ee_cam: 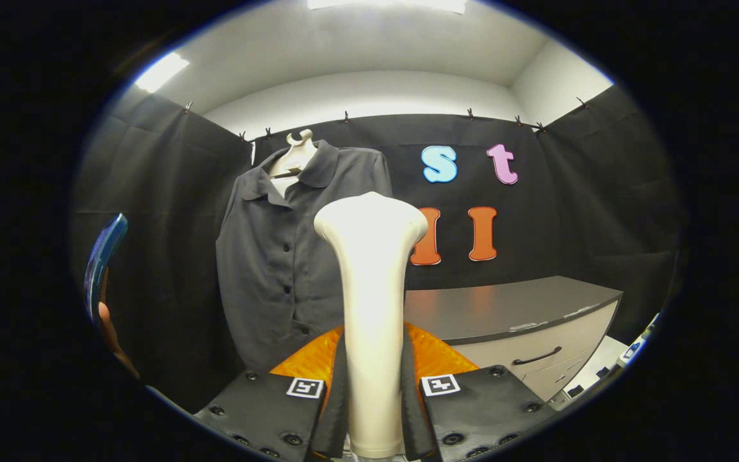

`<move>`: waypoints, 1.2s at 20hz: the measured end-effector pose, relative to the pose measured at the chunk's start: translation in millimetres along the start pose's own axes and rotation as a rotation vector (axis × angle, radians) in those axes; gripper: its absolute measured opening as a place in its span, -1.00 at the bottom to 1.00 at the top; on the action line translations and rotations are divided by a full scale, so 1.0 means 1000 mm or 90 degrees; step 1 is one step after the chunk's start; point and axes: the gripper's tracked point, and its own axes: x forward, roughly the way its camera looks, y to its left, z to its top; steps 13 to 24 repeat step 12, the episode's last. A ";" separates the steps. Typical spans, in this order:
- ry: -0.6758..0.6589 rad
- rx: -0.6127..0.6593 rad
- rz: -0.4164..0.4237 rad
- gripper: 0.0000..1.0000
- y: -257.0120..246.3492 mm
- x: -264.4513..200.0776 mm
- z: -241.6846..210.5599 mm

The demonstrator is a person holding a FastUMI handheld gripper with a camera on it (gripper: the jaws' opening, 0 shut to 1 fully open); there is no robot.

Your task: Iron the clothes twice with a garment steamer, once on the left side and once on the right side.

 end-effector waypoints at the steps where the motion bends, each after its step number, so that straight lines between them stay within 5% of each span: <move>1: -0.001 0.000 -0.005 -0.17 -0.008 -0.002 -0.002; 11: -0.015 0.015 -0.024 -0.18 -0.054 -0.021 0.005; 24: -0.016 0.016 -0.024 -0.18 -0.056 -0.023 0.005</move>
